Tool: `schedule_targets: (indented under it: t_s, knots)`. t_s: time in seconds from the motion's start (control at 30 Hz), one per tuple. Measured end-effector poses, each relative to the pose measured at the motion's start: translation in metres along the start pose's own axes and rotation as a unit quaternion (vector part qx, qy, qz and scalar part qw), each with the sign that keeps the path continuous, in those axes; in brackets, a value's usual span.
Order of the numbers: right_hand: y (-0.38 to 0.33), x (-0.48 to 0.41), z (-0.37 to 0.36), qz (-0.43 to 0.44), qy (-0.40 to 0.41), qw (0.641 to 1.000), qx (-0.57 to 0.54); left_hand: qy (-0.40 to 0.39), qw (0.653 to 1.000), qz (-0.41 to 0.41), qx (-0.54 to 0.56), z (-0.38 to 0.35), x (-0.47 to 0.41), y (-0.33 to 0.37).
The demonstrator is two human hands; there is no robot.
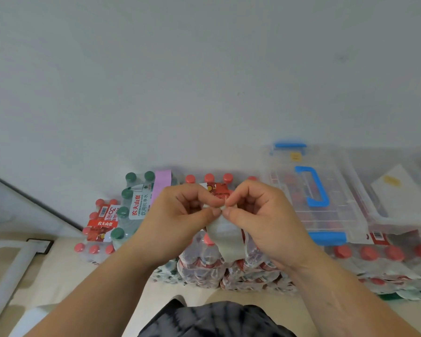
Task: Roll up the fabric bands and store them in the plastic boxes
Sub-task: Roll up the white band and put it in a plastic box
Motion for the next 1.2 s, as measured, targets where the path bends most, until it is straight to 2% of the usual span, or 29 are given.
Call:
schedule_targets:
  t_s: [0.17,0.4,0.87,1.2]
  knots:
    - [0.006,0.001,0.003,-0.028,0.010,0.999,0.013,0.021,0.999,0.000,-0.029,0.002,0.001,-0.002]
    - [0.001,0.002,-0.003,-0.009,-0.002,1.000,0.005,0.024,0.999,0.028,0.033,0.007,0.006,-0.008]
    - [-0.017,0.018,-0.006,0.052,0.025,0.998,-0.001,0.056,0.997,-0.046,-0.004,0.006,0.024,0.011]
    - [-0.019,0.020,0.003,0.046,0.053,0.997,-0.014,0.030,0.997,-0.007,0.075,-0.005,0.030,0.004]
Point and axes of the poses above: each hand's wrist, its own x-axis away from the middle knuckle, its own z-axis out of the back of the hand, y = z × x, the point moved 9 cm from there along -x, towards the middle knuckle, and after that the axes turned 12 degrees about z, right-handed, at the moved point
